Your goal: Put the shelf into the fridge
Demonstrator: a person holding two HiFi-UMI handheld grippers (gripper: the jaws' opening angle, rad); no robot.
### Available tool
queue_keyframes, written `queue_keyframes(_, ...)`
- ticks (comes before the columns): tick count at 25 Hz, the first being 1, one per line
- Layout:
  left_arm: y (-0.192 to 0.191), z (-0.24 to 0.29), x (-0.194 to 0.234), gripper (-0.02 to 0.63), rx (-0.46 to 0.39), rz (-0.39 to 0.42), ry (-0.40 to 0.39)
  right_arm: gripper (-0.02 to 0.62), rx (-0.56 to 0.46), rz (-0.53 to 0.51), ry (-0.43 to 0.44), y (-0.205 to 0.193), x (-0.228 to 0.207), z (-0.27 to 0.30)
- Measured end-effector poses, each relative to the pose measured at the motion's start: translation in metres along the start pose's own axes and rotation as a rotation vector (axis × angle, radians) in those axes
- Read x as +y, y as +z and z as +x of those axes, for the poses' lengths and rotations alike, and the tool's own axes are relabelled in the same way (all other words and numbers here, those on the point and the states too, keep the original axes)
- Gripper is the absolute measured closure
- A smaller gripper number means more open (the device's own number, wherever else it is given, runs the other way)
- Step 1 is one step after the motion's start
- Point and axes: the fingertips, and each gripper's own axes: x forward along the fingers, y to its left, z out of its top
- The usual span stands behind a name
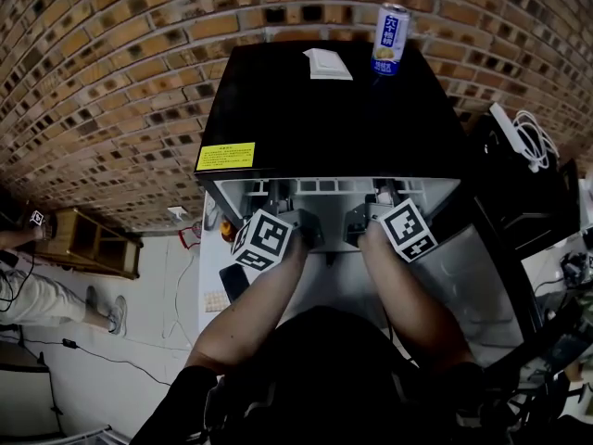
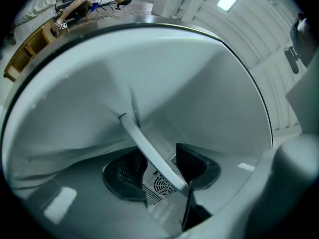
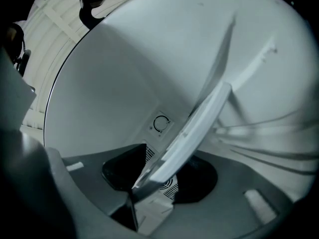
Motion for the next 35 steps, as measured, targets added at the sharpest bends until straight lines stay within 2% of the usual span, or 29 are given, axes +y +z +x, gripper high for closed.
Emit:
queue_keyframes(5, 0.000, 0.000, 0.001, 0.430, -0.018, -0.035, -0.018, 0.422, -0.008, 0.010, -0.005, 0.000, -0.001, 0.000)
queue_keyframes(9, 0.001, 0.001, 0.000, 0.426, -0.020, -0.029, -0.030, 0.422, -0.003, 0.010, -0.003, 0.000, 0.000, 0.001)
queue_keyframes(17, 0.002, 0.001, 0.002, 0.433, 0.020, -0.027, -0.013, 0.426, 0.041, 0.038, -0.011, -0.003, -0.002, 0.001)
queue_keyframes(22, -0.007, -0.007, -0.003, 0.432, 0.092, -0.074, -0.039, 0.428, 0.082, 0.132, 0.031, -0.010, 0.004, -0.006)
queue_keyframes(25, -0.009, -0.023, -0.011, 0.446, 0.124, -0.051, -0.079, 0.438, 0.117, 0.175, 0.064, -0.019, 0.012, -0.016)
queue_keyframes(35, -0.013, -0.069, -0.029, 0.504, 0.242, -0.004, -0.168, 0.481, 0.123, 0.163, 0.056, -0.020, 0.025, -0.053)
